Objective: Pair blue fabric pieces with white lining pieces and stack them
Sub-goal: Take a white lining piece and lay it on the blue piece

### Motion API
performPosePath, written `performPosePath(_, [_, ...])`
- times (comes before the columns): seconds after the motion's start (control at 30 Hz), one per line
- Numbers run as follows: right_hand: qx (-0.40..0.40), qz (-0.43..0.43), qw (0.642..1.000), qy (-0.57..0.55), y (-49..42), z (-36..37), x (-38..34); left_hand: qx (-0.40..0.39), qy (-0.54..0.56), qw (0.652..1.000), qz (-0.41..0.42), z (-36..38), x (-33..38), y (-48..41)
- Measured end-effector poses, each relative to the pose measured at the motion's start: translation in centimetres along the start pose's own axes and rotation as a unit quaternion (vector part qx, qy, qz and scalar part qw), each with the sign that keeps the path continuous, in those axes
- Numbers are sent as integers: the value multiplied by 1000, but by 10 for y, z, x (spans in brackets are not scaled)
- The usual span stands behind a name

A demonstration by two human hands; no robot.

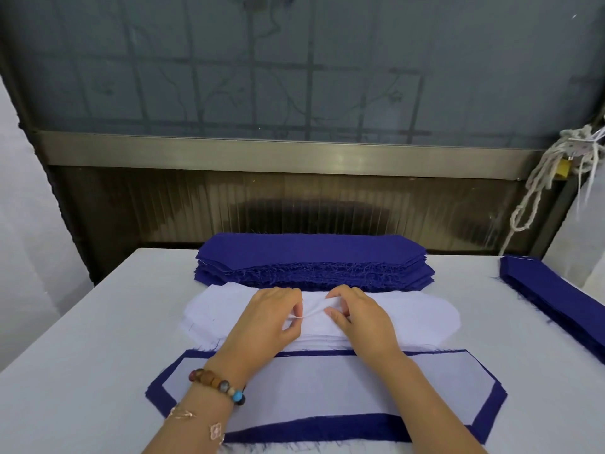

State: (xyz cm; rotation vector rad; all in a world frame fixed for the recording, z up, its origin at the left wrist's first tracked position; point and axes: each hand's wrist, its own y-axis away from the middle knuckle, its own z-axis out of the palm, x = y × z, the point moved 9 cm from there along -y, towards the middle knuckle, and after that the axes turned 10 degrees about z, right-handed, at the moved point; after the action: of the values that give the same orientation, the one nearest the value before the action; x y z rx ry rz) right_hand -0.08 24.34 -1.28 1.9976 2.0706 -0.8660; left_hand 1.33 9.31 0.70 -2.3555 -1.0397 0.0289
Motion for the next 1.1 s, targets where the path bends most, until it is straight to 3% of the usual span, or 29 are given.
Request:
performPosePath(0.17, [12, 8, 999, -44, 2, -4, 0, 42, -11, 999, 3, -8, 1, 1])
performPosePath(0.3, [25, 6, 997, -66, 6, -7, -1, 58, -120, 991, -19, -21, 1, 1])
performPosePath(0.57, [39, 15, 996, -82, 7, -11, 2, 86, -182, 979, -20, -39, 1, 2])
performPosePath(0.87, [44, 67, 991, -111, 5, -15, 14, 132, -152, 978, -48, -47, -13, 13])
performPosePath(1.1, [51, 76, 987, -135, 7, -16, 16, 103, -169, 979, -48, -46, -7, 13])
